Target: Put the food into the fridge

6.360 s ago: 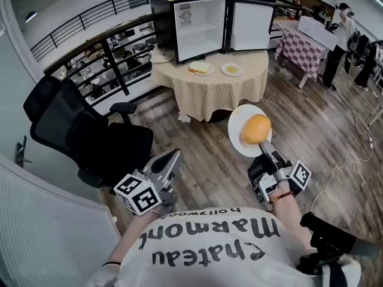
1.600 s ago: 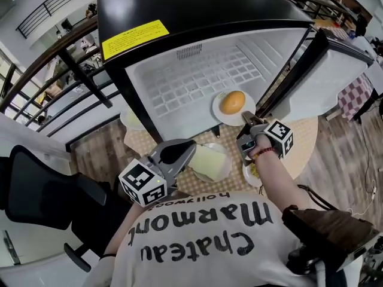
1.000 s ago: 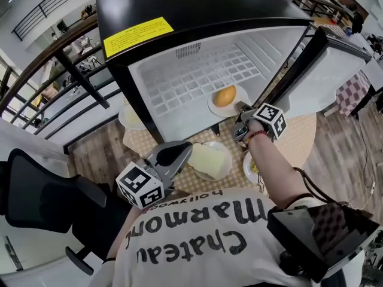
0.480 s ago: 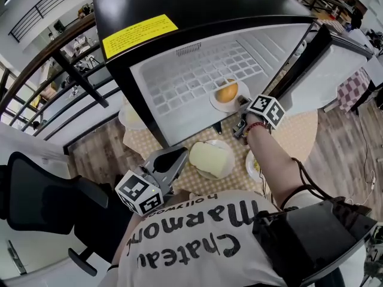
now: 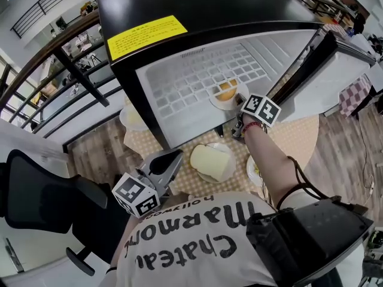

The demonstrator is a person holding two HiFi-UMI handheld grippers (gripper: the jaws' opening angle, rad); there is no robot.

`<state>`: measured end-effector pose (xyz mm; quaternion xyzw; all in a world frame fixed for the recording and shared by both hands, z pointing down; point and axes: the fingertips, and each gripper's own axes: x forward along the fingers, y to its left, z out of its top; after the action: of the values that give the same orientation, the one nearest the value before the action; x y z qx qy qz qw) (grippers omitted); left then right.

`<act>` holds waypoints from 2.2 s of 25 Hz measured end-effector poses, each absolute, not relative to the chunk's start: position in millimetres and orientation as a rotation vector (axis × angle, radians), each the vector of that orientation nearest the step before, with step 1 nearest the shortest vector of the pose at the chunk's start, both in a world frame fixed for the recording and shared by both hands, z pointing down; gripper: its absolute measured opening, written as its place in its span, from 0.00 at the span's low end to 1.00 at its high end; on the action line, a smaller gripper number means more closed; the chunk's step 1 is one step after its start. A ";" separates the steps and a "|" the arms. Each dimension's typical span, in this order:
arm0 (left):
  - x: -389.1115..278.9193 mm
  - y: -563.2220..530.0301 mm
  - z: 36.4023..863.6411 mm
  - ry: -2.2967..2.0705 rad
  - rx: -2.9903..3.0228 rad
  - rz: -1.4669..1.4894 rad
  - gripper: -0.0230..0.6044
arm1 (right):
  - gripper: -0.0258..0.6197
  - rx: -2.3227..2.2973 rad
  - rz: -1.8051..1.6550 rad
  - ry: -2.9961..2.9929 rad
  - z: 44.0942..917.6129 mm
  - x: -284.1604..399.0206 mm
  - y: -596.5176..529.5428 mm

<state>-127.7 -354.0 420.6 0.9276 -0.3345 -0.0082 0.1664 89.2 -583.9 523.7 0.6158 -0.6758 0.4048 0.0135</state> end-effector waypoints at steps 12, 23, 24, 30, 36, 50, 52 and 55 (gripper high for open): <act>-135.9 -362.6 425.9 -1.000 2.615 -0.008 0.04 | 0.21 1.843 0.927 -2.145 519.6 85.0 -592.6; -134.6 -362.2 429.9 -1.001 2.596 -0.013 0.04 | 0.25 1.824 0.668 -2.152 511.5 80.8 -593.8; -134.3 -362.0 429.8 -0.998 2.597 -0.013 0.04 | 0.25 1.823 0.662 -2.150 511.4 80.9 -593.9; -136.6 -361.0 429.3 -1.014 2.585 -0.007 0.04 | 0.26 1.837 0.616 -2.128 508.4 79.8 -592.6; -137.5 -360.3 427.8 -0.999 2.591 -0.026 0.04 | 0.27 1.865 0.680 -2.071 510.6 83.0 -588.5; -146.0 -352.1 423.2 -1.026 2.545 -0.079 0.04 | 0.34 1.823 0.671 -1.964 522.7 83.3 -577.9; -147.7 -348.8 424.3 -1.034 2.536 -0.079 0.04 | 0.34 1.808 0.658 -1.959 523.7 82.9 -574.0; -149.7 -344.4 426.7 -1.052 2.522 -0.077 0.04 | 0.34 1.785 0.646 -1.978 523.1 80.5 -570.8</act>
<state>-149.7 -344.4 426.7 0.9034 -0.3769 -0.0277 0.2025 80.5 -570.8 523.1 0.6380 -0.7072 0.2309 0.1988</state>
